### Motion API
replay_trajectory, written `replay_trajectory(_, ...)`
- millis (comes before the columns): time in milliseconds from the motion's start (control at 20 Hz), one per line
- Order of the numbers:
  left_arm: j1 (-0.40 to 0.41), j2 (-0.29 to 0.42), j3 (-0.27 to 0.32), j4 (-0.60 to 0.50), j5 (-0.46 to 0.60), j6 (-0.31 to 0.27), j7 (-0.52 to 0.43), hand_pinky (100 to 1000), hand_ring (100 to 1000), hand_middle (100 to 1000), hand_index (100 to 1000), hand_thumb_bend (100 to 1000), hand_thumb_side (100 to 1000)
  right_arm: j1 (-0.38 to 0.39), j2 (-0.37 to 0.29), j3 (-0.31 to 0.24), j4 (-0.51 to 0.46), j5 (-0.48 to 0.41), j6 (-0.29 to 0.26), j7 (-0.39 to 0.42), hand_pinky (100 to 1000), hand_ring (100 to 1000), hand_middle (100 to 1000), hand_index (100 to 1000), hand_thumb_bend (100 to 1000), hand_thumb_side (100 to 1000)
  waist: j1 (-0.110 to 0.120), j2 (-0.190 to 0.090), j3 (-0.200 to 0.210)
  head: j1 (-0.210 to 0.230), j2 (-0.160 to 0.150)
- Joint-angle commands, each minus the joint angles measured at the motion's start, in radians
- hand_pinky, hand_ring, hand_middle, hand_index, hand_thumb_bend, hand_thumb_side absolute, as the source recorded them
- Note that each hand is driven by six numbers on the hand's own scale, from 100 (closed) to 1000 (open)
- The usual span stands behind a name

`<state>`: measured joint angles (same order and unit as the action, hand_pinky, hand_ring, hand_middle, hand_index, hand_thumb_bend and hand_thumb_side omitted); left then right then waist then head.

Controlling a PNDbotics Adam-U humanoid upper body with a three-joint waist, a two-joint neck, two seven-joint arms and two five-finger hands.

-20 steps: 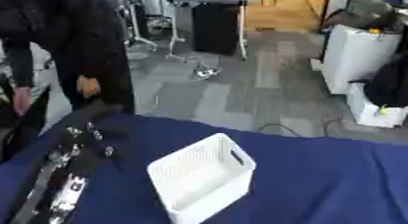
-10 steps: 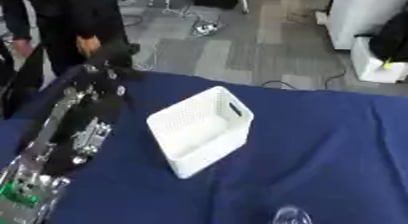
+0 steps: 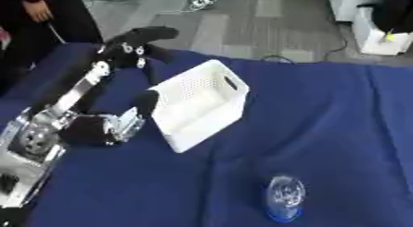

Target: Pick up objects on the table and place them in the box.

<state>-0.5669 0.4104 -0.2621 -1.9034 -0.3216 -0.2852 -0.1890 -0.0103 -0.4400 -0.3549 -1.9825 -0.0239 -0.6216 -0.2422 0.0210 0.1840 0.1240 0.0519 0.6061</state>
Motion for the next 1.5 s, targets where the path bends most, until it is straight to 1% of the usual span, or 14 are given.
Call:
replay_trajectory(50,-0.038,0.028,-0.032,0.0,-0.03,-0.026,-0.03,530,788,902,935,100,641,-0.002,-0.039,-0.001,-0.017,-0.005,0.001,0.007,877,813,839,872,100,934,0.002,-0.019,-0.003,-0.01,0.006)
replay_trajectory(100,-0.048,0.028,-0.044,0.003,-0.039,-0.036,-0.04,539,789,902,934,100,636,-0.002,-0.039,-0.001,-0.017,-0.006,0.002,0.008,877,813,839,872,100,934,0.004,-0.019,-0.004,-0.011,0.007)
replay_trajectory(150,-0.061,0.028,-0.059,0.003,-0.049,-0.047,-0.053,562,793,903,932,100,609,-0.003,-0.041,0.0,-0.017,-0.006,0.002,0.01,877,813,839,872,100,934,0.005,-0.019,-0.006,-0.01,0.008)
replay_trajectory(200,-0.073,0.028,-0.071,0.005,-0.059,-0.059,-0.065,573,795,903,931,100,619,-0.003,-0.041,0.001,-0.017,-0.007,0.003,0.011,877,813,839,872,100,935,0.007,-0.019,-0.008,-0.01,0.009)
replay_trajectory(350,-0.108,0.029,-0.106,0.009,-0.088,-0.094,-0.093,645,805,903,926,100,568,-0.004,-0.043,0.001,-0.017,-0.008,0.004,0.014,878,813,838,872,100,937,0.01,-0.018,-0.013,-0.011,0.01)
replay_trajectory(400,-0.12,0.029,-0.116,0.009,-0.099,-0.106,-0.099,651,806,904,926,100,563,-0.004,-0.043,0.001,-0.017,-0.008,0.004,0.015,878,813,838,872,100,937,0.011,-0.017,-0.014,-0.011,0.011)
replay_trajectory(450,-0.131,0.027,-0.127,0.01,-0.109,-0.119,-0.104,694,811,904,925,100,532,-0.004,-0.044,0.002,-0.017,-0.008,0.004,0.016,878,813,838,872,100,938,0.012,-0.017,-0.015,-0.011,0.012)
replay_trajectory(500,-0.141,0.026,-0.134,0.011,-0.12,-0.13,-0.108,685,810,904,925,100,539,-0.004,-0.044,0.002,-0.017,-0.008,0.004,0.017,878,813,838,872,100,937,0.013,-0.016,-0.016,-0.01,0.012)
replay_trajectory(550,-0.15,0.022,-0.143,0.013,-0.128,-0.141,-0.112,723,814,905,924,100,514,-0.004,-0.044,0.002,-0.017,-0.009,0.004,0.019,878,813,838,872,100,939,0.013,-0.016,-0.017,-0.009,0.013)
replay_trajectory(850,-0.201,-0.015,-0.186,0.028,-0.159,-0.185,-0.132,786,818,906,923,100,480,-0.007,-0.043,0.004,-0.017,-0.011,0.004,0.025,879,814,838,872,100,940,0.017,-0.012,-0.021,-0.005,0.013)
replay_trajectory(900,-0.21,-0.023,-0.196,0.03,-0.16,-0.193,-0.139,786,818,905,923,100,481,-0.007,-0.044,0.005,-0.017,-0.011,0.004,0.026,879,814,838,872,100,940,0.017,-0.011,-0.022,-0.004,0.013)
replay_trajectory(950,-0.219,-0.03,-0.206,0.034,-0.161,-0.199,-0.146,810,819,906,923,100,482,-0.008,-0.044,0.005,-0.017,-0.012,0.003,0.026,879,814,838,872,100,938,0.017,-0.011,-0.023,-0.003,0.013)
replay_trajectory(1150,-0.246,-0.06,-0.233,0.053,-0.161,-0.22,-0.173,825,819,906,924,100,487,-0.011,-0.045,0.007,-0.017,-0.014,0.003,0.03,879,814,838,873,100,940,0.02,-0.009,-0.027,0.0,0.012)
replay_trajectory(1500,-0.269,-0.119,-0.262,0.098,-0.161,-0.237,-0.197,787,814,905,925,100,526,-0.019,-0.048,0.011,-0.017,-0.02,0.004,0.036,880,814,838,873,100,941,0.024,-0.004,-0.042,0.009,0.01)
